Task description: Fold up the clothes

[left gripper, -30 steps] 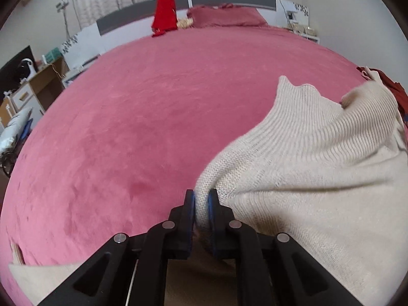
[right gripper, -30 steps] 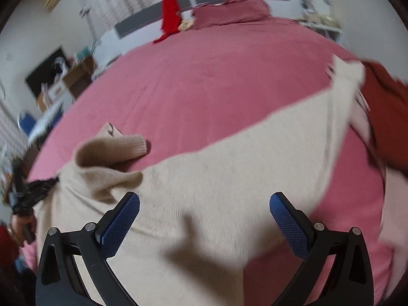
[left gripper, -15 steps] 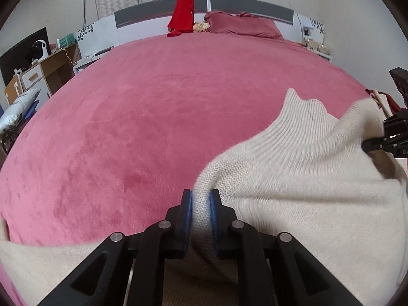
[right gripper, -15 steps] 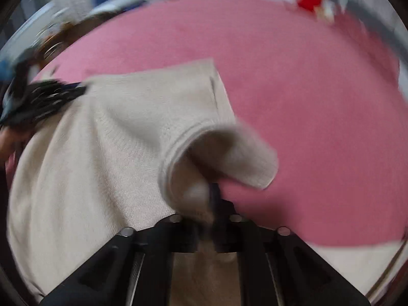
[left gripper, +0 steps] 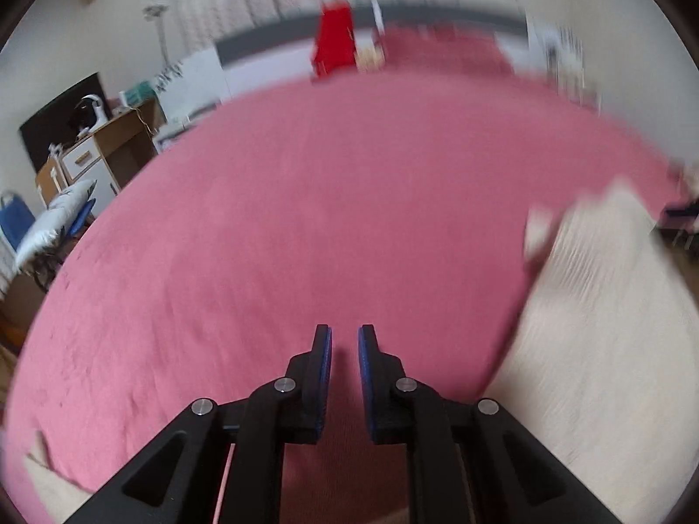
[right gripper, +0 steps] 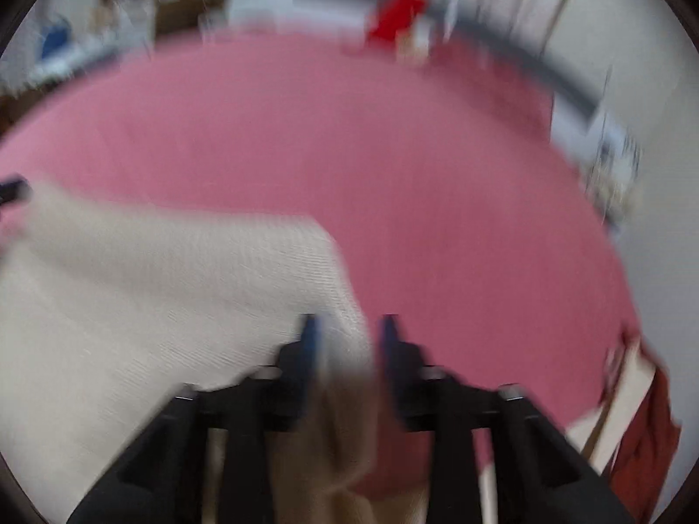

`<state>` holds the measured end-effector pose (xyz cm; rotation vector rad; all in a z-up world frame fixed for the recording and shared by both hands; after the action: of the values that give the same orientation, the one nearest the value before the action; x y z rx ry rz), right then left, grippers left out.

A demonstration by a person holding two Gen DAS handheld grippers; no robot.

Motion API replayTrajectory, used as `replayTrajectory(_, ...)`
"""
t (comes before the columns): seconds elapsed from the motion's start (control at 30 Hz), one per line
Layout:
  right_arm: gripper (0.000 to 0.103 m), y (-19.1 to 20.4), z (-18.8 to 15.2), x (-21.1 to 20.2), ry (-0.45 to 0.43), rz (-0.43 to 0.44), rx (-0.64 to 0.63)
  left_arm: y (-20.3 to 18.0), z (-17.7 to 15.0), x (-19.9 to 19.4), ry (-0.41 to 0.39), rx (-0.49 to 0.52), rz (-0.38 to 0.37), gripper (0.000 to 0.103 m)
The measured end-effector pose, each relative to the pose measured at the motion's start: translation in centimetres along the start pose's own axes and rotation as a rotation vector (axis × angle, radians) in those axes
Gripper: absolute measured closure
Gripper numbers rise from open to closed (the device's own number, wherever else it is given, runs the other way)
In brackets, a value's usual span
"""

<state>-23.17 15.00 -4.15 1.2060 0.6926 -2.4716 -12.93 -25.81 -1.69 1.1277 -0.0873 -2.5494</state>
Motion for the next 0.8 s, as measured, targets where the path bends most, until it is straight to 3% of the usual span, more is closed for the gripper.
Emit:
replayTrajectory(0.03, 0.064, -0.8, -1.0, -0.1, -0.002, 0.007, 0.035, 0.1, -0.6, -0.2, -0.001, 0.010, 0.009, 0.089)
replayTrajectory(0.1, 0.061, -2.8, -2.3, -2.7, -0.112, 0.059, 0.138, 0.3, -1.9, -0.5, -0.003, 0.030, 0.027, 0.089)
replayTrajectory(0.2, 0.028, -6.1, -5.0, -8.6, -0.262, 0.115, 0.283, 1.5, -2.6, -3.2, -0.042, 0.010, 0.074, 0.089)
replayTrajectory(0.27, 0.028, -5.6, -6.5, -10.5, -0.285, 0.226, 0.324, 1.1, -3.1, -6.2, -0.101, -0.010, 0.022, 0.089)
replayTrajectory(0.3, 0.029, -5.2, -7.7, -11.7, -0.272, 0.313, 0.326, 0.3, -3.4, -7.8, -0.130, -0.011, -0.016, 0.089)
replayTrajectory(0.4, 0.047, -2.9, -11.4, -12.8, -0.129, 0.478, 0.274, -4.3, -5.1, -12.9, -0.187, 0.037, -0.221, 0.089)
replayTrajectory(0.47, 0.050, -0.4, -14.3, -12.7, 0.004, 0.586, 0.238, -8.0, -6.7, -15.2, -0.164, 0.079, -0.366, 0.088)
replayTrajectory(0.53, 0.050, 2.0, -17.9, -12.7, 0.100, 0.673, 0.191, -11.5, -9.7, -16.7, -0.081, 0.120, -0.475, 0.088)
replayTrajectory(0.67, 0.047, 5.6, -22.8, -12.3, 0.237, 0.670, 0.141, -13.5, -14.8, -18.6, 0.020, 0.124, -0.530, 0.088)
replayTrajectory(0.73, 0.030, 6.0, -24.6, -13.3, 0.254, 0.693, 0.155, -12.9, -17.7, -18.6, 0.102, 0.050, -0.524, 0.088)
replayTrajectory(0.8, 0.030, 6.6, -26.5, -14.3, 0.261, 0.683, 0.141, -11.9, -19.3, -18.7, 0.133, -0.008, -0.517, 0.088)
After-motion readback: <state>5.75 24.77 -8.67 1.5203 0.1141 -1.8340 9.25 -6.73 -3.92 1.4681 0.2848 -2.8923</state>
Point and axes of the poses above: each gripper's, at about its wrist camera, not at the fingertips, and x roughly the way its jaws point, y to its left, z to its top, the point moved 7 cm from there along x, roughly the way its jaws point, and after that the axes turned 2 degrees about -y, right-handed, at the moved point
